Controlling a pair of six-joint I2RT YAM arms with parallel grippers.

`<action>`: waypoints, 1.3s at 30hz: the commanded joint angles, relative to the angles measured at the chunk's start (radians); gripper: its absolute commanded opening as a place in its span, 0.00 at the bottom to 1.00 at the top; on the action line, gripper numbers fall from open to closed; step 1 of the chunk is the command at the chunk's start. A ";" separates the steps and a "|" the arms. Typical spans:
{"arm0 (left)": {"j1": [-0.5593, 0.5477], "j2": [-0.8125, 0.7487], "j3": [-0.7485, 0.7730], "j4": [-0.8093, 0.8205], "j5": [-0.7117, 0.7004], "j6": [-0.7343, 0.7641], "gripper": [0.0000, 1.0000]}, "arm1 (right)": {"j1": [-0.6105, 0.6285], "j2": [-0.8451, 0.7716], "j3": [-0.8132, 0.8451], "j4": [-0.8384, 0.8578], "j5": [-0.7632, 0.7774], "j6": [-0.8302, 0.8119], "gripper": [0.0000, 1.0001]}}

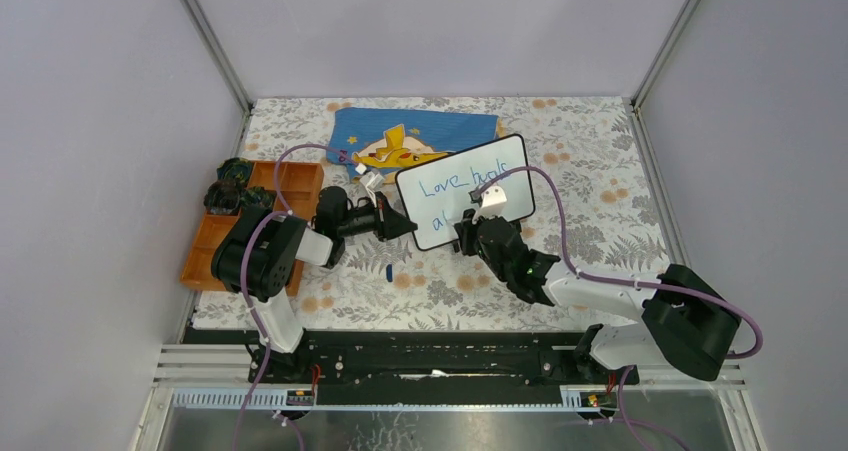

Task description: Write a sentence on the whiteboard

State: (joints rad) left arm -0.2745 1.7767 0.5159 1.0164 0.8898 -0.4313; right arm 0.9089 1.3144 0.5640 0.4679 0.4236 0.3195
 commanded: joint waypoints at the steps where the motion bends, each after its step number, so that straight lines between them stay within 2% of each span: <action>1: -0.018 0.005 -0.004 -0.092 -0.022 0.055 0.00 | -0.008 -0.028 -0.015 0.007 0.007 0.013 0.00; 16: -0.020 0.006 -0.002 -0.095 -0.022 0.057 0.00 | -0.010 -0.124 0.038 -0.025 0.021 -0.014 0.00; 27: -0.022 0.005 -0.001 -0.102 -0.022 0.062 0.00 | -0.037 -0.072 0.107 -0.020 0.003 -0.030 0.00; 39: -0.023 0.006 0.001 -0.110 -0.023 0.065 0.00 | -0.052 -0.049 0.095 -0.025 -0.010 -0.016 0.00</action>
State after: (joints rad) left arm -0.2752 1.7729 0.5217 0.9985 0.8894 -0.4244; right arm 0.8661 1.2613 0.6312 0.4217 0.4236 0.3035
